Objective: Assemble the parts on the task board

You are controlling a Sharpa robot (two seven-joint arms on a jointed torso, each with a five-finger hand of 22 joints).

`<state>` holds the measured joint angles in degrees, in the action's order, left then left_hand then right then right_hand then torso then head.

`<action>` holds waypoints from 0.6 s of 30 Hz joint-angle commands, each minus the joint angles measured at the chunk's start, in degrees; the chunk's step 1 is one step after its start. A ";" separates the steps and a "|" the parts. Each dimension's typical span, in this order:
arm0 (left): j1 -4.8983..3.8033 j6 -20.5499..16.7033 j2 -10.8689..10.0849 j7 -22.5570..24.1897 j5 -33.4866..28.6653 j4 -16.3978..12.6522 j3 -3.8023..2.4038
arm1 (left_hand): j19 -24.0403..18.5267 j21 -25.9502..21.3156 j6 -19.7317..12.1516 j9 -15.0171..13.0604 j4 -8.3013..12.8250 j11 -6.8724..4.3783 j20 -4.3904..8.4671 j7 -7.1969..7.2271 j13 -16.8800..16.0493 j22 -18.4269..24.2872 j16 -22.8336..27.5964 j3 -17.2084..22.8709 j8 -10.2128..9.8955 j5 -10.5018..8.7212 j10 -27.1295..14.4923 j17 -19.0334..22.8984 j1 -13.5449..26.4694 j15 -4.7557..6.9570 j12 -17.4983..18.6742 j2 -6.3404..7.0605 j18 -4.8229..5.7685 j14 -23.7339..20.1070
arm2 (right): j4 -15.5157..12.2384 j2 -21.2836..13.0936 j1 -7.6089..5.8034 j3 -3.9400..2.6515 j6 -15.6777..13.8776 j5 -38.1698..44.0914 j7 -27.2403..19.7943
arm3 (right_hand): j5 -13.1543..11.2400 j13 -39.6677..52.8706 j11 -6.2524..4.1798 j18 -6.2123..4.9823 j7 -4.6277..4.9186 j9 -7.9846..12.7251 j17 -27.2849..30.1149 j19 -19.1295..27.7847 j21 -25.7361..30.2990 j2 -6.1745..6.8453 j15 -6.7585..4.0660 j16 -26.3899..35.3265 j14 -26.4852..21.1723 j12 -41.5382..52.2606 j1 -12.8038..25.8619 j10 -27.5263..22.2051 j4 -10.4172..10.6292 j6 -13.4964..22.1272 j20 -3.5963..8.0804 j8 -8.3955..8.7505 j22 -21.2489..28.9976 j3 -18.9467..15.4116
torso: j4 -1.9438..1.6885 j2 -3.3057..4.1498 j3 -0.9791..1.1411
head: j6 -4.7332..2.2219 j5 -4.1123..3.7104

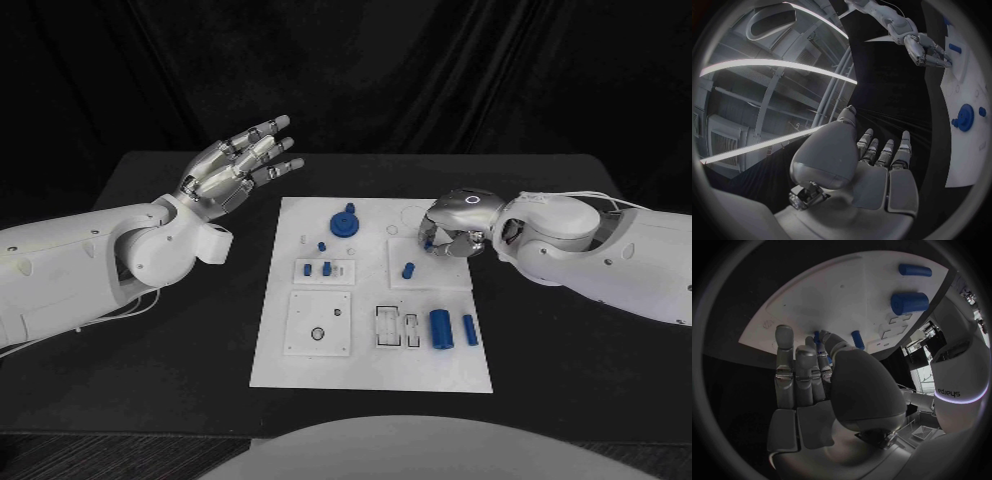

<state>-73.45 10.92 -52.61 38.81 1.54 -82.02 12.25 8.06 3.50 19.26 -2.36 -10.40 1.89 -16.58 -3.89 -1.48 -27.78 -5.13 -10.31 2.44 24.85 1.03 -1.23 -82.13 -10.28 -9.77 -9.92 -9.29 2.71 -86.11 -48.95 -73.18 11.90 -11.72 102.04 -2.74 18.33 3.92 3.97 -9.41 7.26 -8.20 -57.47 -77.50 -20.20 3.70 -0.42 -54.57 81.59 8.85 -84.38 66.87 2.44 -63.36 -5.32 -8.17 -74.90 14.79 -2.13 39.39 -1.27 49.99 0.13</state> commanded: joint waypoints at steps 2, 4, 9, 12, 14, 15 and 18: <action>0.06 0.90 0.01 6.66 0.00 -0.09 -0.06 | 0.63 0.46 0.68 -0.10 0.55 0.60 -0.06 -0.18 -0.08 -0.49 -0.57 0.04 0.42 0.71 0.00 -0.12 -0.52 -0.28 -0.30 -0.11 -0.82 0.29 | -1.36 -0.98 -0.61 -0.02 -4.81 0.47 -0.93 | -0.12 0.03 -0.12 0.03 -0.14 -0.06 -0.04 -0.14 -0.70 0.04 -0.46 0.09 -0.02 0.07 -0.52 0.62 -0.03 -0.60 0.47 -0.32 -2.49 0.42 | -0.02 0.02 -0.01 | 0.01 0.09; 0.06 0.97 0.03 6.56 0.00 -0.07 -0.06 | 0.78 0.51 0.72 -0.11 0.63 0.63 -0.07 -0.21 -0.09 -0.67 -0.66 0.05 0.44 0.82 0.00 -0.13 -0.55 -0.31 -0.36 -0.15 -0.81 0.35 | -2.05 -1.36 -1.24 -0.02 -6.04 0.47 -1.19 | -0.10 0.03 -0.16 0.11 -0.17 -0.12 -0.31 -0.26 -1.31 0.04 -0.49 -0.21 0.08 0.05 -0.57 0.72 -0.06 -0.67 0.49 -0.34 -2.62 0.46 | 0.00 0.03 -0.04 | 0.01 0.10; 0.07 1.11 0.16 6.20 0.00 0.06 -0.06 | 0.98 0.59 0.86 -0.12 0.77 0.73 -0.09 -0.31 -0.10 -0.77 -0.79 0.09 0.47 1.00 0.02 -0.15 -0.60 -0.37 -0.46 -0.24 -0.79 0.43 | -4.65 -2.44 -3.37 -0.02 -7.65 0.34 -1.27 | -0.07 0.03 -0.18 0.17 -0.18 -0.15 -0.37 -0.35 -1.76 0.04 -0.51 -0.27 0.12 0.03 -0.59 0.79 -0.07 -0.71 0.51 -0.34 -2.71 0.48 | 0.00 0.05 -0.03 | 0.01 0.25; 0.07 1.15 0.21 6.02 0.00 0.12 -0.06 | 1.03 0.60 1.14 -0.16 0.83 0.85 -0.09 -0.43 -0.12 -0.65 -0.85 0.13 0.53 1.13 0.05 -0.16 -0.60 -0.41 -0.62 -0.37 -0.76 0.45 | -6.67 -3.01 -4.21 -0.02 -7.37 -0.46 -0.99 | 0.01 0.00 -0.16 0.17 -0.16 -0.15 -0.22 -0.36 -1.77 0.06 -0.52 -0.11 0.10 -0.05 -0.59 0.79 -0.07 -0.60 0.53 -0.26 -2.74 0.51 | 0.02 0.06 -0.03 | 0.01 0.34; 0.07 1.16 0.25 5.89 0.00 0.17 -0.06 | 1.06 0.60 1.36 -0.19 0.83 0.93 -0.09 -0.54 -0.13 -0.59 -0.88 0.14 0.58 1.17 0.07 -0.16 -0.56 -0.43 -0.70 -0.48 -0.74 0.46 | -8.44 -3.28 -4.58 -0.03 -7.20 -1.41 -0.84 | 0.10 -0.03 -0.15 0.18 -0.13 -0.14 -0.29 -0.36 -1.80 0.08 -0.52 -0.18 0.14 -0.16 -0.62 0.79 -0.08 -0.44 0.55 -0.12 -2.77 0.58 | 0.01 0.05 -0.05 | 0.01 0.45; 0.07 1.17 0.28 5.83 0.00 0.19 -0.06 | 1.06 0.60 1.36 -0.19 0.83 0.93 -0.09 -0.54 -0.13 -0.59 -0.88 0.14 0.58 1.17 0.07 -0.16 -0.56 -0.43 -0.70 -0.48 -0.74 0.46 | -9.22 -3.31 -4.70 -0.03 -7.05 -1.76 -0.79 | 0.12 -0.03 -0.16 0.19 -0.13 -0.15 -0.38 -0.37 -1.86 0.05 -0.52 -0.27 0.17 -0.17 -0.63 0.81 -0.08 -0.43 0.55 -0.10 -2.78 0.61 | 0.00 0.06 -0.06 | 0.01 0.50; 0.07 1.24 0.37 5.66 0.00 0.29 -0.06 | 1.09 0.59 1.43 -0.20 0.82 1.09 -0.09 -0.64 -0.16 -0.49 -0.87 0.16 0.62 1.19 0.12 -0.15 -0.51 -0.44 -0.92 -0.62 -0.70 0.44 | -11.15 -2.99 -4.91 -0.03 -5.92 -2.42 -0.61 | 0.14 -0.03 -0.16 0.20 -0.14 -0.15 -0.38 -0.39 -1.91 0.03 -0.52 -0.27 0.17 -0.18 -0.64 0.85 -0.08 -0.43 0.56 -0.09 -2.80 0.63 | 0.00 0.09 -0.03 | 0.01 0.89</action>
<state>-73.43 11.35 -52.38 38.82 1.58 -81.68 12.25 8.67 3.73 20.29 -2.49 -9.95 2.47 -16.79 -4.51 -1.59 -28.32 -5.76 -10.17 2.66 25.80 1.22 -1.33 -82.33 -10.56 -10.37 -10.12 -9.30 2.99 -96.66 -52.05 -78.01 11.88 -17.18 101.04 -3.44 18.30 3.89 3.80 -9.41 7.06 -8.30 -57.76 -77.71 -21.92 3.71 -0.63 -54.58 81.80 8.80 -84.37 67.34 2.45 -63.56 -5.12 -8.16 -74.94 15.11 -2.12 39.44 -1.31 49.99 0.80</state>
